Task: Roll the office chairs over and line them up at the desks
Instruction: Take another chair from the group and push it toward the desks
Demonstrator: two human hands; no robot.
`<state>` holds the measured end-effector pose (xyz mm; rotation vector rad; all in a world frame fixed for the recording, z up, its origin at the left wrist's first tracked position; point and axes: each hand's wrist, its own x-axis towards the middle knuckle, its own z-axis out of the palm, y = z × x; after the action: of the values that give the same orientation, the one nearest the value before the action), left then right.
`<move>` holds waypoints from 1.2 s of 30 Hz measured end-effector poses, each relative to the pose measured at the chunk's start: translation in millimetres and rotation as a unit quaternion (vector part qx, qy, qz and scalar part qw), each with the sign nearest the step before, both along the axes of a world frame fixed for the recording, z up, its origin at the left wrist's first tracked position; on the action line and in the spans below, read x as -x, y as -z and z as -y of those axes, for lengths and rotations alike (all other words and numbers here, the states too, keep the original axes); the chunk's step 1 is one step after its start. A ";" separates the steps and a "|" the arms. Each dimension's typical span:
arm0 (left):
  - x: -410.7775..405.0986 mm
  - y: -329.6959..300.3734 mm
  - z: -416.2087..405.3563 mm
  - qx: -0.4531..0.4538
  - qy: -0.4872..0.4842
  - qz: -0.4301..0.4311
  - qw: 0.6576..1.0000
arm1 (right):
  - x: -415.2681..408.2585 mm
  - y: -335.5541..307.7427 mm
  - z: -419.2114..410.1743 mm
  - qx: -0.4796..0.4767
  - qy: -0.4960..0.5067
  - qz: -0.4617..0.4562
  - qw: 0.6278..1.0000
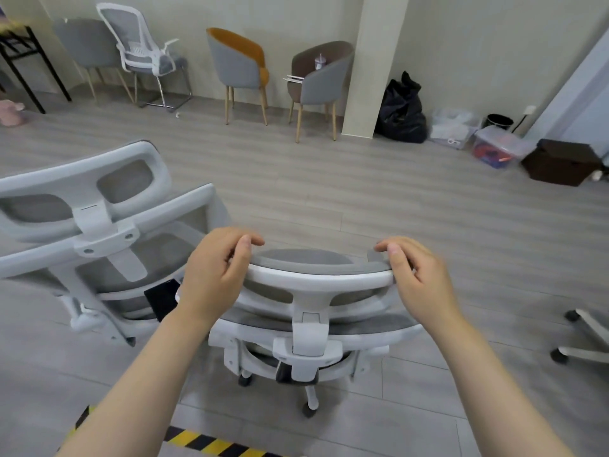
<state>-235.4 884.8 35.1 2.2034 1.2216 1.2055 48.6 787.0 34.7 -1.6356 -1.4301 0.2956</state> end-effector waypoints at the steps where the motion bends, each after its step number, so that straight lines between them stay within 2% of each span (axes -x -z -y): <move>1: -0.9 2.6 -1.8 -0.013 -0.002 0.013 1.000 | -1.0 4.5 -0.7 -0.006 0.001 -0.012 1.000; 8: -6.8 13.3 -15.7 -0.089 0.026 0.074 0.993 | 8.5 18.5 -2.0 -0.071 0.052 -0.070 0.994; 13: -10.9 16.2 -20.7 -0.116 0.055 0.100 0.987 | 14.2 19.9 10.8 -0.063 0.084 -0.068 0.992; 23: -41.4 16.1 -22.7 -0.103 0.164 0.102 0.976 | 22.1 24.3 67.5 -0.065 0.201 -0.039 0.977; 30: -99.1 15.3 4.5 -0.093 0.278 0.097 0.951 | 14.9 24.8 139.9 -0.072 0.319 -0.055 0.943; 36: -163.7 16.5 53.0 -0.078 0.390 0.117 0.910 | 8.6 27.7 219.2 -0.106 0.420 -0.069 0.899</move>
<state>-71.7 831.8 18.6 2.2123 0.0935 1.1694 40.0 567.8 6.9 -1.8387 -0.5256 -0.2341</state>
